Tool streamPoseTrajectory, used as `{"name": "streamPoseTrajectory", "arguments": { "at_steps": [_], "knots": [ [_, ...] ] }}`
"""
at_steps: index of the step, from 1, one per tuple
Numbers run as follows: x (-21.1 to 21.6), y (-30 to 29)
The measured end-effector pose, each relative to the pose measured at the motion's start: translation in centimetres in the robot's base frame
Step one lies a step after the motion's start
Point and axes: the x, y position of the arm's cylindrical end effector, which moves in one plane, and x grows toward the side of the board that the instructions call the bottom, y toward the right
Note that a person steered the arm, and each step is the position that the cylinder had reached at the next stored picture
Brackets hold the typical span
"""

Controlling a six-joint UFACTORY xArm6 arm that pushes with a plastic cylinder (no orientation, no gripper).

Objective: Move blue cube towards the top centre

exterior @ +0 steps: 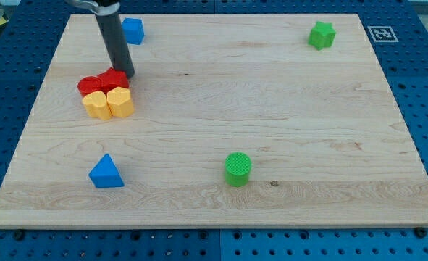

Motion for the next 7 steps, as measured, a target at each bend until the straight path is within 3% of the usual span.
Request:
{"name": "streamPoseTrajectory", "arguments": {
  "at_steps": [3, 5, 6, 7],
  "knots": [
    [-3.6, 1.4],
    [-3.6, 1.4],
    [-5.0, -0.1],
    [-8.9, -4.5]
  ]
}}
